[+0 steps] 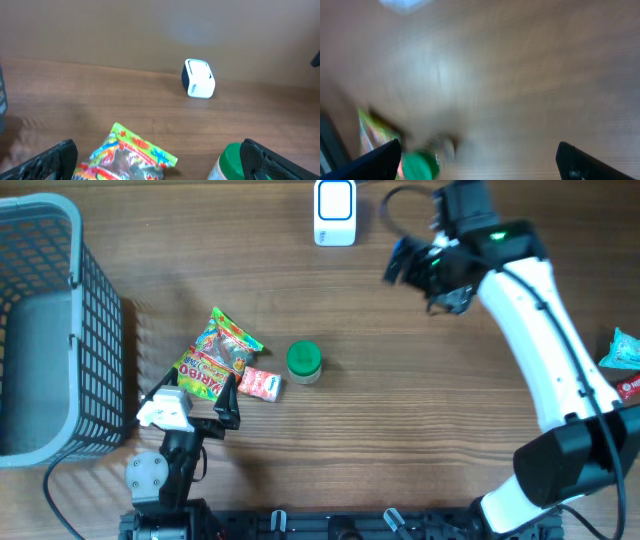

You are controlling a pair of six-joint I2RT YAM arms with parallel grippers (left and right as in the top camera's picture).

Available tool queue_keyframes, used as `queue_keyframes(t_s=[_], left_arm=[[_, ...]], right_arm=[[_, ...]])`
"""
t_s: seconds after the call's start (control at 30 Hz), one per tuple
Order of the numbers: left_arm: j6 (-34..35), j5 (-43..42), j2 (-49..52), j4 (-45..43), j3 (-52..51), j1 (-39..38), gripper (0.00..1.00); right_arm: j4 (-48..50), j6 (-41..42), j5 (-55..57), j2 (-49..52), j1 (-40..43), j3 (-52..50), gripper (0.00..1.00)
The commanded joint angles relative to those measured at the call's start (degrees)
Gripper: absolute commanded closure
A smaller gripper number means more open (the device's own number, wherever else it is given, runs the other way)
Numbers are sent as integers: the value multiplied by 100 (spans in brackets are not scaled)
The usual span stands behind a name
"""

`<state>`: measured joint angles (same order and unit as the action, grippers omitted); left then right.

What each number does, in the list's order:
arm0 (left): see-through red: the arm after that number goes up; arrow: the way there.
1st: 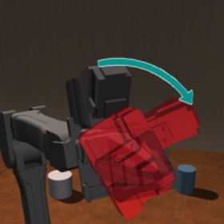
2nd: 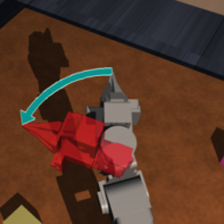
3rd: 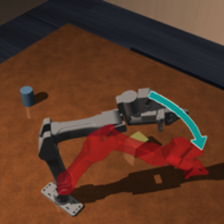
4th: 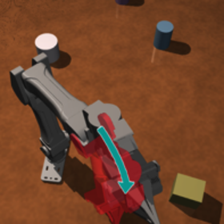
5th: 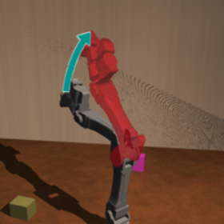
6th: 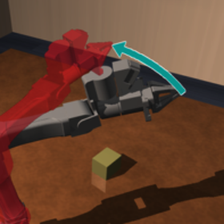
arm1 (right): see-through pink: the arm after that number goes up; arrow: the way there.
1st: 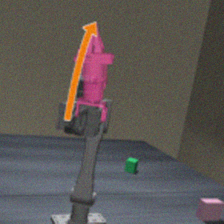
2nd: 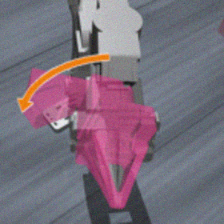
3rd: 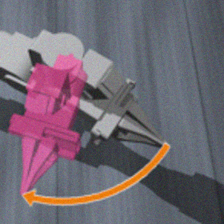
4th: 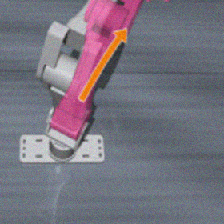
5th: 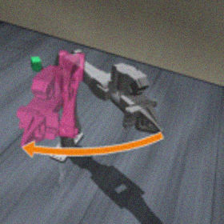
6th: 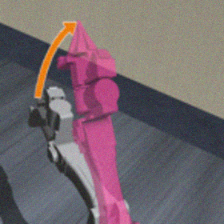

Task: Scan the item barcode
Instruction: 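Reach the right gripper to the green-lidded jar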

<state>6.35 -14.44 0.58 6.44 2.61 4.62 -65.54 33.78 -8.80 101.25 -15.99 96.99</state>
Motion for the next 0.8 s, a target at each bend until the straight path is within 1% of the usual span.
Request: queue_keyframes(t_s=[0.0, 0.13, 0.23, 0.3, 0.33, 0.37, 0.43, 0.47, 0.5, 0.53, 0.57, 0.6, 0.63, 0.7, 0.77], left_arm=[[-9, 55, 13, -2, -81, 26, 0], [-7, 55, 13, -2, -81, 26, 0], [-7, 55, 13, -2, -81, 26, 0], [-7, 52, 15, -2, -81, 26, 0], [-7, 52, 15, -4, -81, 26, 0], [-7, 55, 17, -2, -81, 26, 0], [-7, 55, 17, -2, -81, 26, 0], [-7, 55, 17, -2, -81, 26, 0], [-7, 55, 17, -2, -81, 26, 0], [-7, 55, 17, -2, -81, 26, 0], [-7, 55, 17, -2, -81, 26, 0], [-9, 55, 17, -2, -81, 26, 0], [-7, 52, 17, -2, -81, 26, 0], [-7, 55, 17, -2, -81, 26, 0], [-7, 55, 17, -2, -81, 26, 0]], right_arm=[[-516, -557, -26, 66, -560, -37, 1], [-592, -470, -31, 66, -1029, -96, 0], [-431, 96, -109, 70, -1274, -214, 0], [-247, -48, -319, 76, -1364, -258, 0], [-146, -413, -343, 76, -1405, -269, 1], [-87, -973, -367, 76, -1447, -275, 0], [-160, -2450, -369, 76, -1530, -275, 0], [-203, -3056, -365, 76, -1552, -275, 0], [-205, -3381, -348, 76, -1552, -275, 0], [-197, -3506, -354, 76, -1552, -275, 0], [-177, -3370, -463, 76, -1545, -278, 0], [-83, -3460, -761, 76, -1545, -302, 0], [129, -4618, -1558, 90, -1602, -415, 0], [184, -5217, -1537, 162, -1705, -551, 0], [210, -5554, -1408, 271, -1794, -658, 0]])
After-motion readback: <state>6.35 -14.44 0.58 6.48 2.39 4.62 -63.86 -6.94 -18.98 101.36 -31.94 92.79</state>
